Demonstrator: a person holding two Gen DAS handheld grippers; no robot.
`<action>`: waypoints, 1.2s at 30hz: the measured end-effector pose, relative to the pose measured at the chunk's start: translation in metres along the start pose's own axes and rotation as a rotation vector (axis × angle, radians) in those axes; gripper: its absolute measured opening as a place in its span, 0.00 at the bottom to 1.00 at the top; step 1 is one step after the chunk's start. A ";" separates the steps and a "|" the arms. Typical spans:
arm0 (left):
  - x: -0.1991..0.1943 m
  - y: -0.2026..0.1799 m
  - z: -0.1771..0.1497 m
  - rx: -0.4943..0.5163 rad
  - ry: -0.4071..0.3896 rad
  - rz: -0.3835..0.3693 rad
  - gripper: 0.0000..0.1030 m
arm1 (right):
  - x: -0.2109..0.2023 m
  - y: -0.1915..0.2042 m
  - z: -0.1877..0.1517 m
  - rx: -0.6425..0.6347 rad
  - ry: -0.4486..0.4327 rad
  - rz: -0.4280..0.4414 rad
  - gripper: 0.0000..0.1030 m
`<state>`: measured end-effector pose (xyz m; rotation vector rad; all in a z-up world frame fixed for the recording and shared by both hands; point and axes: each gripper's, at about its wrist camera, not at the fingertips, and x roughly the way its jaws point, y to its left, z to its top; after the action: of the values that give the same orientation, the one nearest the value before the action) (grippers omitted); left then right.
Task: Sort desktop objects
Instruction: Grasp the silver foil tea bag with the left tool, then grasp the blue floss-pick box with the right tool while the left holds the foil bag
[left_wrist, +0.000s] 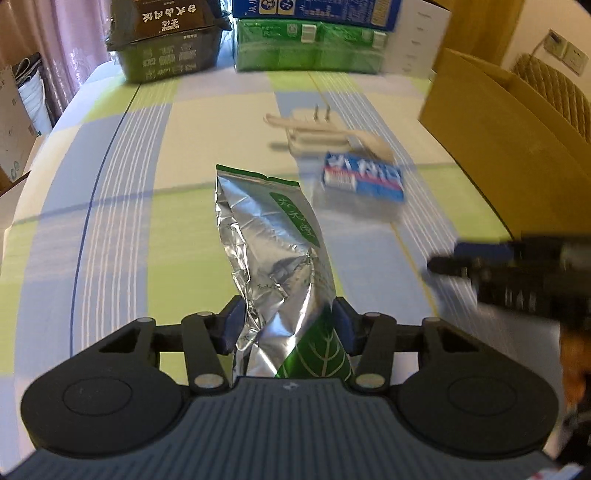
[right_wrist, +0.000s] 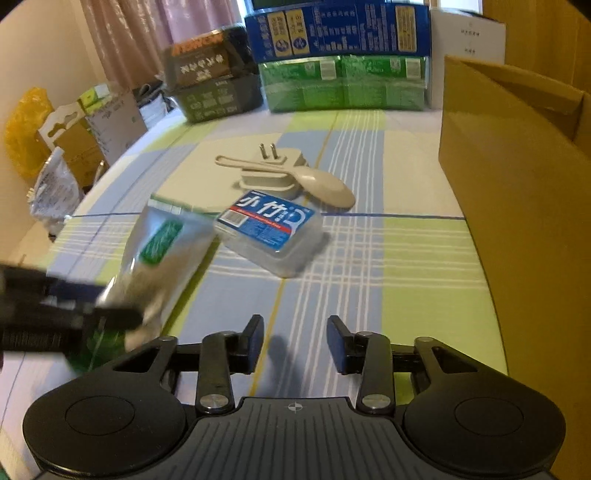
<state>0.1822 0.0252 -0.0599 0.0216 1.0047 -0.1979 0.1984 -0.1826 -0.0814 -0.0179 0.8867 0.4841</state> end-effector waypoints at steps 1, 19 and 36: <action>-0.005 0.000 -0.006 0.000 0.000 0.011 0.45 | -0.004 0.001 -0.001 -0.007 -0.012 0.002 0.54; -0.001 0.034 0.006 -0.043 -0.063 0.017 0.74 | 0.045 0.018 0.042 -0.325 -0.054 0.030 0.83; 0.018 0.027 0.010 0.000 -0.034 0.023 0.79 | 0.067 0.012 0.047 -0.281 0.084 0.063 0.55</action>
<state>0.2051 0.0482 -0.0718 0.0299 0.9699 -0.1763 0.2638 -0.1354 -0.0989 -0.2692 0.8969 0.6683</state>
